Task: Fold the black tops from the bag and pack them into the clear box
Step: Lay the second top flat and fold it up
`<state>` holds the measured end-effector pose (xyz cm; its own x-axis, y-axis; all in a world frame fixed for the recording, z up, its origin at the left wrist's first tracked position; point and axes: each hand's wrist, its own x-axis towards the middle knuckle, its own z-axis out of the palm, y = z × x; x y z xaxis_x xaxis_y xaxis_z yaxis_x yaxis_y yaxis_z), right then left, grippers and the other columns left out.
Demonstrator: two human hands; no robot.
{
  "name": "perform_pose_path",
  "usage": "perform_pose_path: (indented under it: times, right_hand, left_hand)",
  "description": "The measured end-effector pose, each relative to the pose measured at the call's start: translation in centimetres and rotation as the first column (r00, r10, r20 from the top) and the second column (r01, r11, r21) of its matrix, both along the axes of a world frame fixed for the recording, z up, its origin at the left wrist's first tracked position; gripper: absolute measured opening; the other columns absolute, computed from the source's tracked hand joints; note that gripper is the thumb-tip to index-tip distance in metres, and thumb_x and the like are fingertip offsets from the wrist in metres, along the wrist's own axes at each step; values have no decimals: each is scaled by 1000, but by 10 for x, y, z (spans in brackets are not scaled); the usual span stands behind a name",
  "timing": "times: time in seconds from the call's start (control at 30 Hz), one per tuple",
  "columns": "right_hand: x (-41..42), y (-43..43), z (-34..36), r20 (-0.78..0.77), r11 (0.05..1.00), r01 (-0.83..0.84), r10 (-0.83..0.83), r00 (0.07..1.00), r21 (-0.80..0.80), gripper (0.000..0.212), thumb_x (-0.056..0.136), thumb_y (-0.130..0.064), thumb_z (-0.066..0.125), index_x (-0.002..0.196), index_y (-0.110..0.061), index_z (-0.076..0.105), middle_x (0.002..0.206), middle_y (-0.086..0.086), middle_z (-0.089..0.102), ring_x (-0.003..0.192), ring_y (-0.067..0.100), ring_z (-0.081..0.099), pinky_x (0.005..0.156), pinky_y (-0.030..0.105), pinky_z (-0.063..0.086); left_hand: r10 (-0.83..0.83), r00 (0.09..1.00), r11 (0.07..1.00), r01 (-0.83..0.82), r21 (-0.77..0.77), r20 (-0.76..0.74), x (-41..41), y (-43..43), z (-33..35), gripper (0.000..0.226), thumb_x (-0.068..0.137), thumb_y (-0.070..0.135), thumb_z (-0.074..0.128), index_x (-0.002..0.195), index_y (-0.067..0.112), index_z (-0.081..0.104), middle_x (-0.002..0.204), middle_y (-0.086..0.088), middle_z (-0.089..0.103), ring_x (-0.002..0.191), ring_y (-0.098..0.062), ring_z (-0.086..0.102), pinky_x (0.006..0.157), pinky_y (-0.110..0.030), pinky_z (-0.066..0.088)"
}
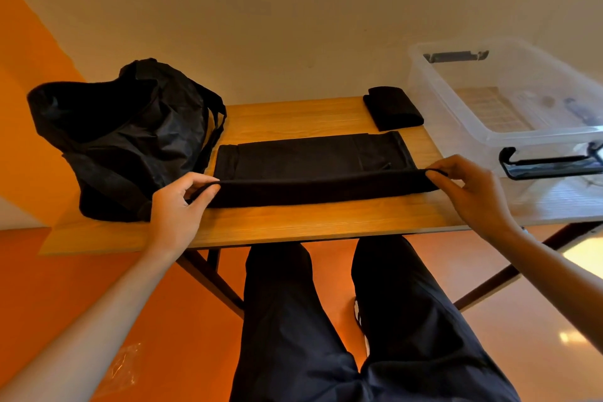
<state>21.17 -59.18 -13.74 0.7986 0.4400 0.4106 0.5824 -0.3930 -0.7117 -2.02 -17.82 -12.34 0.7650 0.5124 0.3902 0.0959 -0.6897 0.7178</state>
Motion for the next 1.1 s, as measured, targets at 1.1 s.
perform_pose_path:
  times: [1.1]
  right_hand:
    - [84, 69, -1, -103, 981, 195, -196, 975, -21, 4, 100, -29, 63, 103, -26, 65, 91, -15, 64, 89, 2, 63, 78, 20, 50]
  left_hand:
    - [201, 979, 967, -192, 167, -38, 97, 22, 18, 9, 99, 15, 66, 103, 9, 71, 93, 5, 65, 76, 2, 55, 76, 3, 37]
